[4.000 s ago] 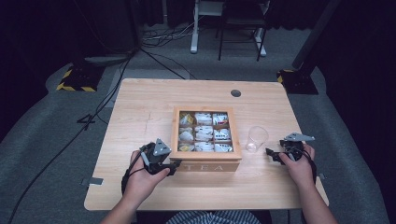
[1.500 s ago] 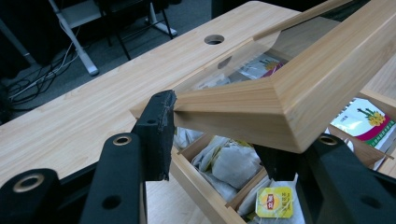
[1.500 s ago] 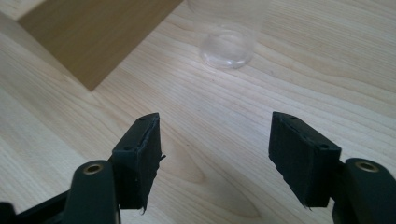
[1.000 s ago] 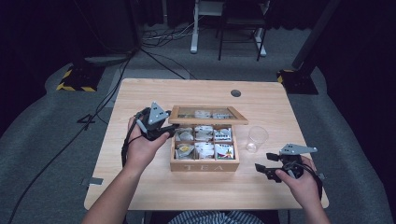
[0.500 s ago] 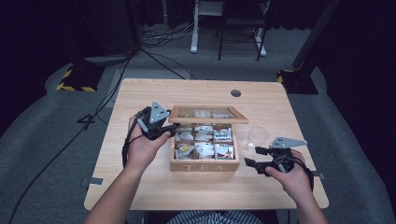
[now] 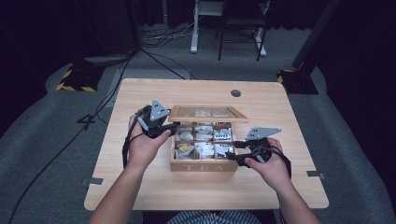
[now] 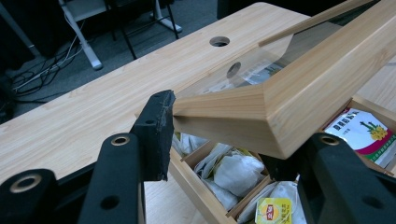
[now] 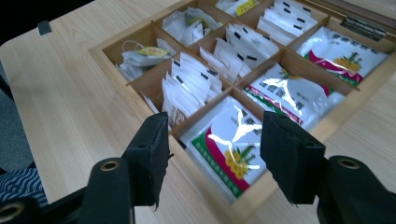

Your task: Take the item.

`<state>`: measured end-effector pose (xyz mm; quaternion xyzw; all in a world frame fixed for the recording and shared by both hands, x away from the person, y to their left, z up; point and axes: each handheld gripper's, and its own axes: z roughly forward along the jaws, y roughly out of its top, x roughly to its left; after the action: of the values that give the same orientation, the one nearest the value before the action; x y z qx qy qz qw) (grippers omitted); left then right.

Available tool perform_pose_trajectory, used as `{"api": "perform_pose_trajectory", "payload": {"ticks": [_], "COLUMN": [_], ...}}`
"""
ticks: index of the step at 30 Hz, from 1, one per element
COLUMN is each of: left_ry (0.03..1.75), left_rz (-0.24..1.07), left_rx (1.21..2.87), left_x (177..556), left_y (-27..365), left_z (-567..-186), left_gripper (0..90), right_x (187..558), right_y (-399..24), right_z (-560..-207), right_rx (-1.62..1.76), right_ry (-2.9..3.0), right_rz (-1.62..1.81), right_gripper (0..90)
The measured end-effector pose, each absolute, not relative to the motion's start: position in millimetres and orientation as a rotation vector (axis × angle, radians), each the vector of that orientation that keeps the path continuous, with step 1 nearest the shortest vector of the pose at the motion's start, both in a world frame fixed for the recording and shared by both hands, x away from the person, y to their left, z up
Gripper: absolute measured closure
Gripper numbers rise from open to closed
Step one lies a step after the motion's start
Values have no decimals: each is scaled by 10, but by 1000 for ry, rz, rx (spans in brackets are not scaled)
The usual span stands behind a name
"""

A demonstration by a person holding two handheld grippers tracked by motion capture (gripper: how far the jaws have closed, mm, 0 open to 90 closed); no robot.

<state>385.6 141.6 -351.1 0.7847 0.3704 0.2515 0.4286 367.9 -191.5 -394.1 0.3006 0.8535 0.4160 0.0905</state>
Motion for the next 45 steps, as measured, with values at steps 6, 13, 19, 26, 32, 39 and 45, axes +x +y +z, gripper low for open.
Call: {"api": "perform_pose_trajectory", "payload": {"ticks": [6,13,19,26,32,39,45], "left_ry": [913,900,891,882,883,880,879], "left_rz": [632,616,624,625,628,626,624], "left_rx": [1941,1935,1935,1936,1939,1942,1942], "left_x": [3861,3875,3883,3898,3906,3913,3926], "left_y": [1422,1443,1442,1447,1440,1443,1443], "left_z": [-3537,-3550,-3551,-3550,-3544,-3539,-3528], "left_gripper": [503,493,492,487,487,485,485], "right_x": [3764,3797,3868,3913,3885,3911,3941], "right_y": [-1780,-1539,-1367,-1181,-977,-758,-666], "right_z": [-3966,-3998,-4047,-4091,-4127,-4229,-4261], "right_rx": [862,793,781,737,653,585,541], "right_ry": [2520,2537,2538,2562,2605,2655,2652], "right_rz": [1280,1287,1304,1295,1271,1196,1145], "right_gripper": [438,441,462,483,497,432,437]}}
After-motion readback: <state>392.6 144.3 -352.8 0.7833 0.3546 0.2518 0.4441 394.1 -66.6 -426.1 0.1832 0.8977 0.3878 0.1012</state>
